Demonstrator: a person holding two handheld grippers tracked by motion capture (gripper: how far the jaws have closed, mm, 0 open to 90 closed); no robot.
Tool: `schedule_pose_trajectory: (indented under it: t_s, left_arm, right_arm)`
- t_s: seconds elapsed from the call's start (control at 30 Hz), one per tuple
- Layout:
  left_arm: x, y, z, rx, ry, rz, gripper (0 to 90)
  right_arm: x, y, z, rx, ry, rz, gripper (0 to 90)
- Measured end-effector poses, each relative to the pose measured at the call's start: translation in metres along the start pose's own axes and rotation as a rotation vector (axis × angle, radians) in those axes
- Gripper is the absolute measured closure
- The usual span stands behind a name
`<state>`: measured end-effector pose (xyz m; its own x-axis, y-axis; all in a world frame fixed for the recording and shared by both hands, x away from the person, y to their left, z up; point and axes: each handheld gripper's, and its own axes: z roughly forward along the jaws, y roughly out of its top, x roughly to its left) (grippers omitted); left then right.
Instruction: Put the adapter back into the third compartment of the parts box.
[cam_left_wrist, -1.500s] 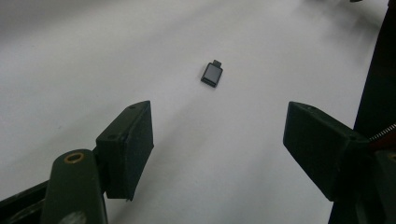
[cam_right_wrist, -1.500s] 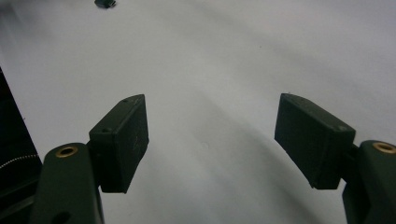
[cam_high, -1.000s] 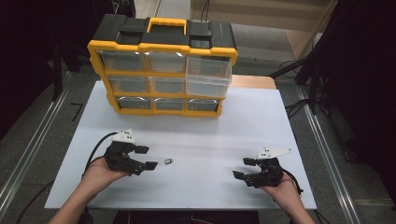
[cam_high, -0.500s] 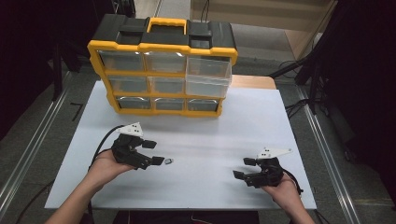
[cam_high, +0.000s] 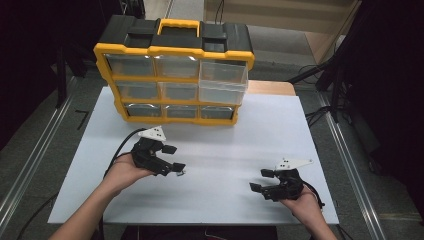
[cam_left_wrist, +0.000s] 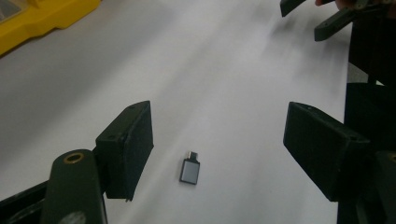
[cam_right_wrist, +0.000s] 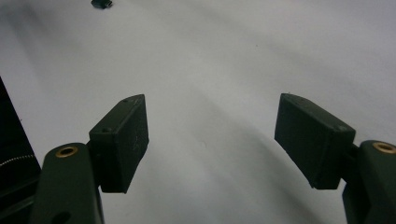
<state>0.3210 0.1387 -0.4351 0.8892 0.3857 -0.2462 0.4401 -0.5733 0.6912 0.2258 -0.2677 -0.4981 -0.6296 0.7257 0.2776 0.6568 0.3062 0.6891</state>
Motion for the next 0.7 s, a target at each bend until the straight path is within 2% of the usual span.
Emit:
schedule_pose_trajectory:
  t_s: [0.13,0.23,0.37,0.47,0.6,0.7]
  left_arm:
    - [0.001,0.005,0.007,0.006,-0.001,0.000,25.7]
    - [0.000,0.006,0.011,0.006,-0.004,0.020,25.7]
    - [0.002,0.005,0.015,0.037,-0.005,0.022,25.7]
    - [0.003,0.003,0.018,0.030,-0.027,0.020,25.1]
    - [0.005,0.002,0.021,0.036,-0.021,0.026,23.2]
    - [0.006,-0.002,0.025,0.047,-0.017,0.013,23.2]
  right_arm:
    - [0.000,0.000,0.000,0.000,0.001,-0.002,24.0]
    - [-0.001,0.000,0.000,-0.001,0.001,0.001,24.0]
    - [0.003,0.001,0.000,-0.006,0.006,0.003,24.0]
    - [0.002,0.001,0.000,-0.007,0.010,0.005,24.0]
    - [0.001,0.001,0.000,-0.009,0.017,0.014,24.0]
    - [0.000,0.000,-0.001,-0.009,0.021,0.017,24.0]
